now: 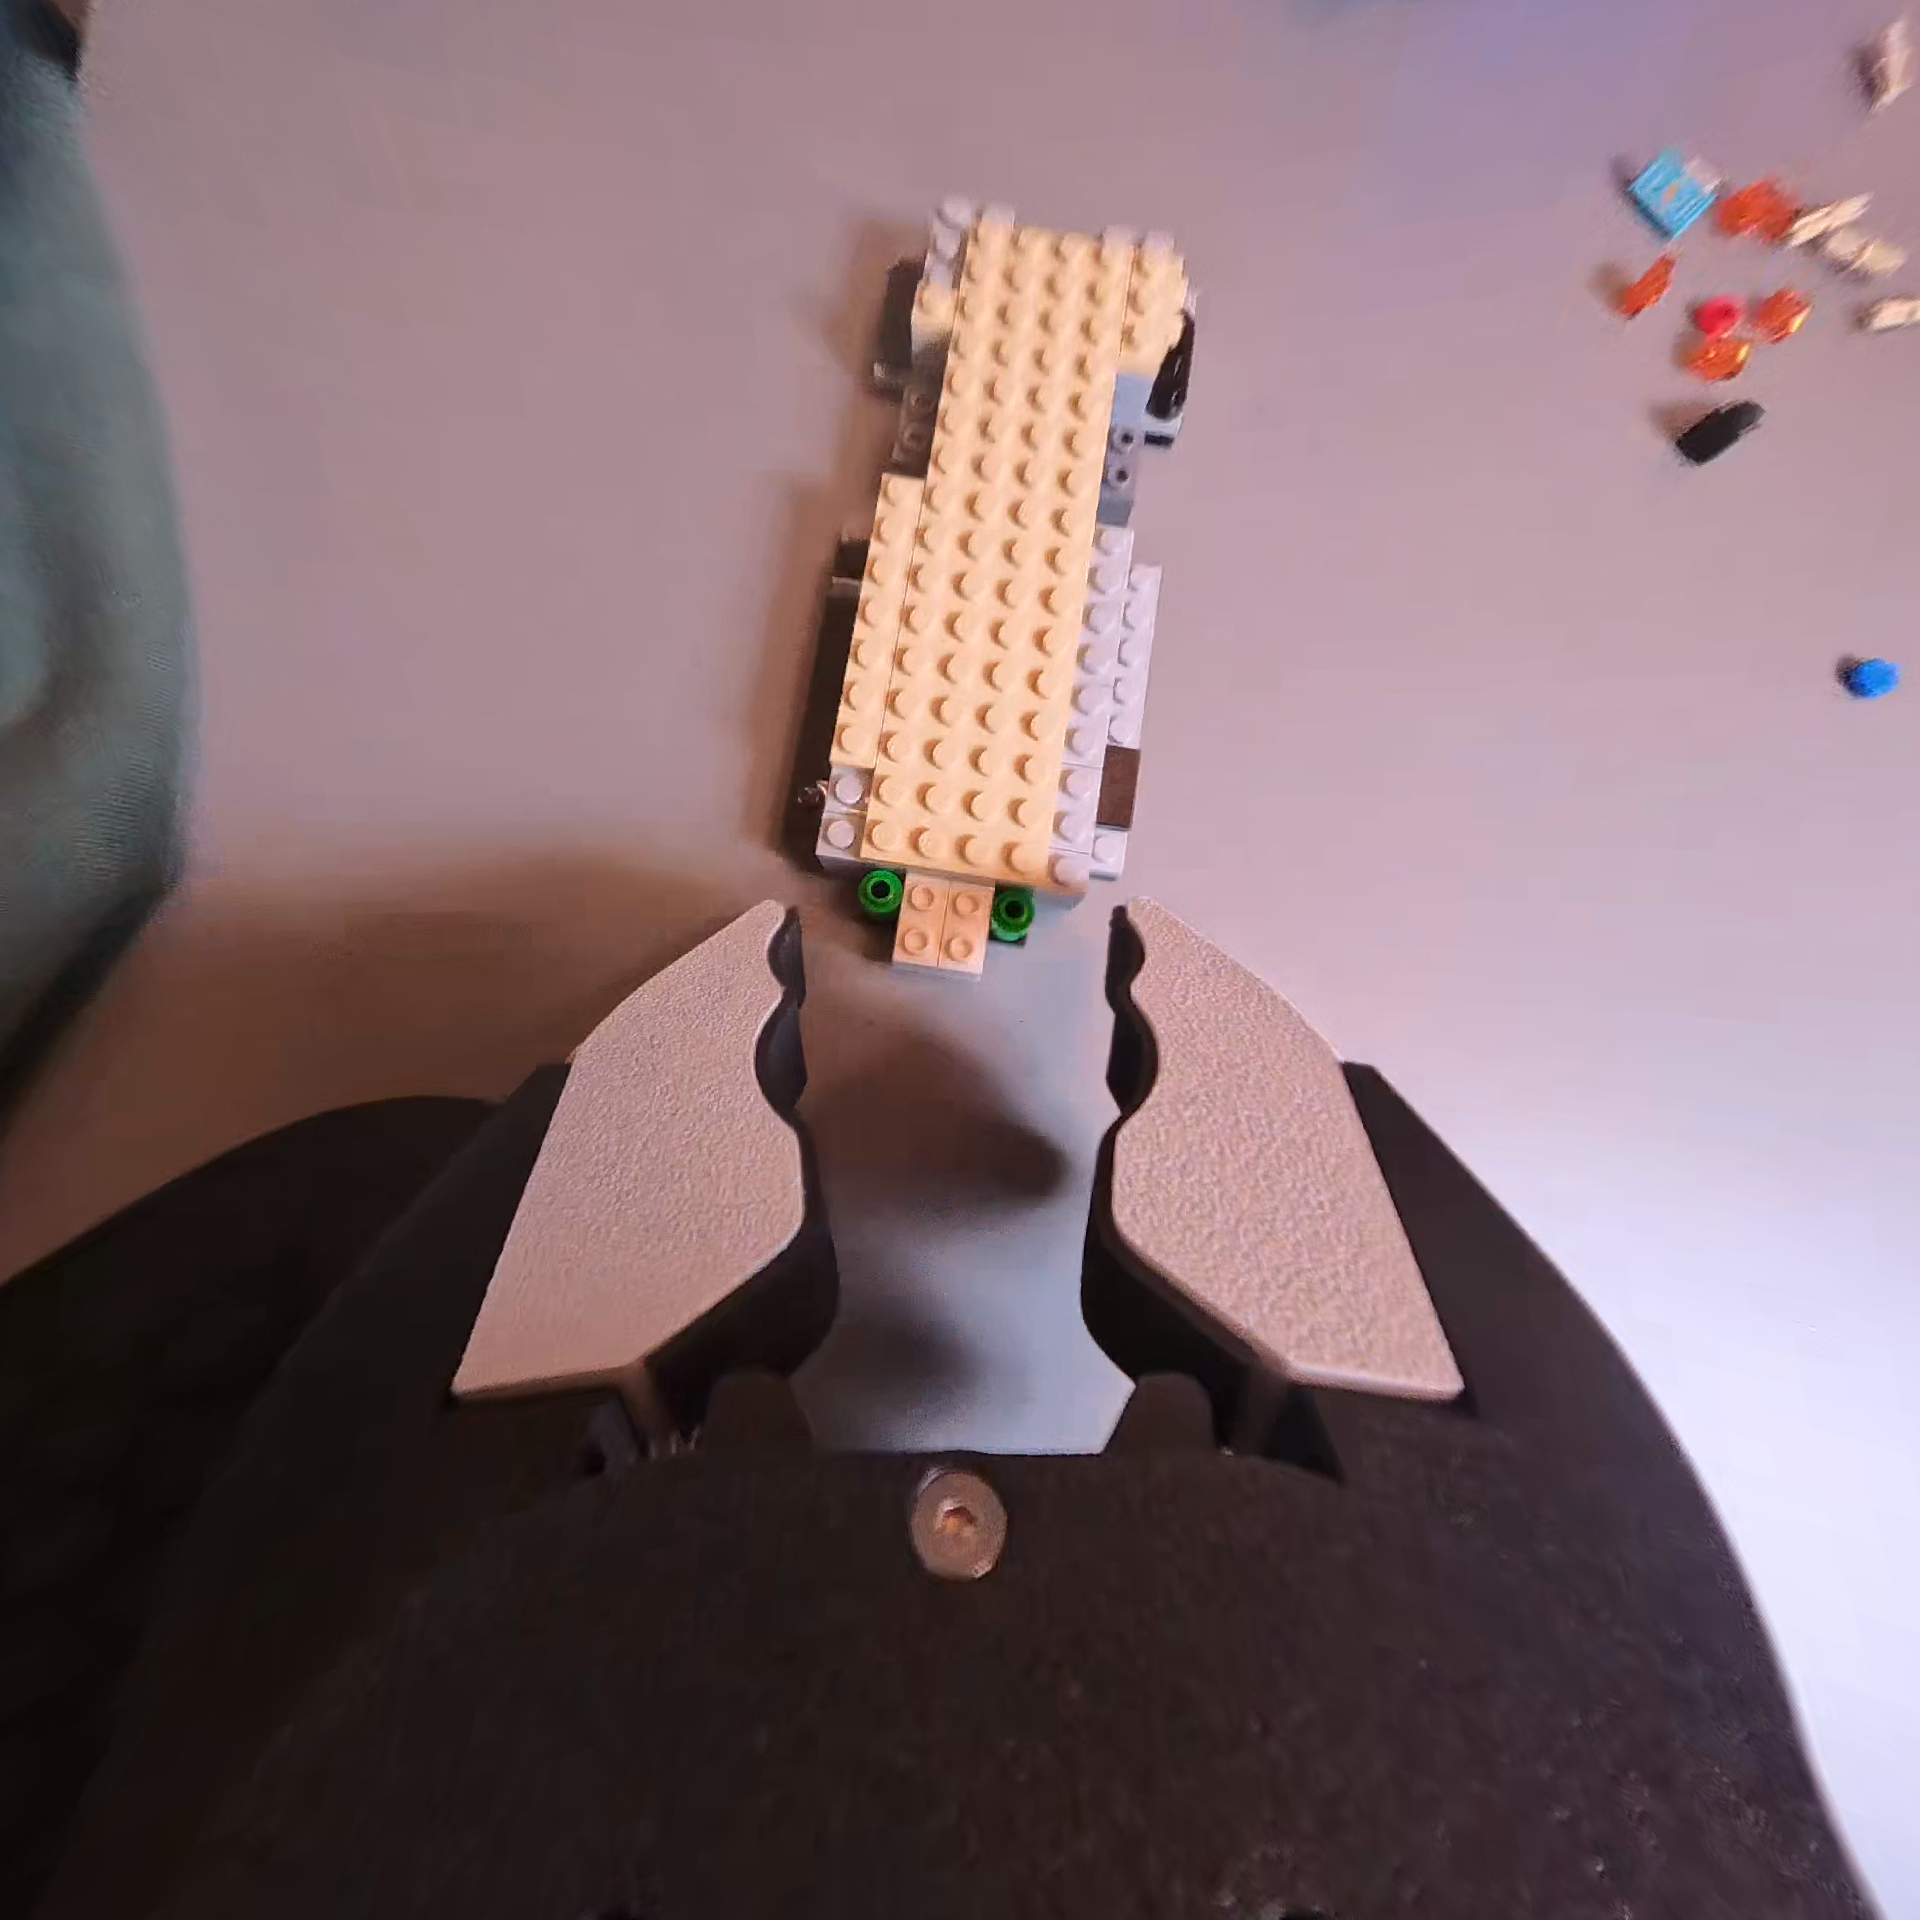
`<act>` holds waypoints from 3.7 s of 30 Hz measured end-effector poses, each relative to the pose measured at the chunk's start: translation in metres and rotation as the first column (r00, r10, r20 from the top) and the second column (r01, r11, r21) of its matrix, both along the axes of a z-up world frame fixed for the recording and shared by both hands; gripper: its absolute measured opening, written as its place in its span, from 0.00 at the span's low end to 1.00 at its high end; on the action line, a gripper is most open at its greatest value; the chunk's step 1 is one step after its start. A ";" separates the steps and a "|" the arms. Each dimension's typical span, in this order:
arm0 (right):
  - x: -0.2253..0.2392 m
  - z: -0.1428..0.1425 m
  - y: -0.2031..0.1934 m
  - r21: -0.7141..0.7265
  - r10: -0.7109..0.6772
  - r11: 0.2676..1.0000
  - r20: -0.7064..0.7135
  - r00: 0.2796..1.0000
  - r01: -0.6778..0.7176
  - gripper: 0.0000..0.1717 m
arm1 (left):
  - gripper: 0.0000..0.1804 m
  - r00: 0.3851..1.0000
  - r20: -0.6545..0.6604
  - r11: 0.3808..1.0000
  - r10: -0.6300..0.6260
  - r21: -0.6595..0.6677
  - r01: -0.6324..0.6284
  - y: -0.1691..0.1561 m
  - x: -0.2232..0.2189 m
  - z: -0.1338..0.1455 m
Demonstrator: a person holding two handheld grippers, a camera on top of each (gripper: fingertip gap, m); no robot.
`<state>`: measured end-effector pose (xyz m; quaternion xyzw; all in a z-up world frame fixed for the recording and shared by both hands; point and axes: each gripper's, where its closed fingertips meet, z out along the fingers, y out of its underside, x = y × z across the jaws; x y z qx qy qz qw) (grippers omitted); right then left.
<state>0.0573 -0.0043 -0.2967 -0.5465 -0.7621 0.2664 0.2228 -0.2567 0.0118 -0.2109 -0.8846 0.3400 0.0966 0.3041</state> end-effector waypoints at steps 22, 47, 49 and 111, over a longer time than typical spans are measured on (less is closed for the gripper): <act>-0.012 0.003 -0.012 -0.022 -0.056 0.998 -0.024 0.998 0.056 0.15 | 0.30 0.657 0.308 0.656 -0.688 -0.124 0.745 -0.034 0.269 -0.078; -0.031 0.069 -0.026 0.333 0.156 0.943 -0.364 0.918 -0.028 0.19 | 0.34 0.604 0.446 0.654 -0.660 -0.055 0.755 -0.041 0.277 -0.045; -0.031 0.062 -0.024 0.428 0.193 0.903 -0.316 0.929 -0.042 0.14 | 0.34 0.588 0.490 0.635 -0.644 -0.087 0.768 -0.043 0.279 -0.046; -0.023 0.101 -0.007 0.364 0.135 0.923 -0.614 0.778 0.127 0.13 | 0.13 0.515 0.131 0.503 -0.847 0.510 0.698 -0.021 0.269 0.011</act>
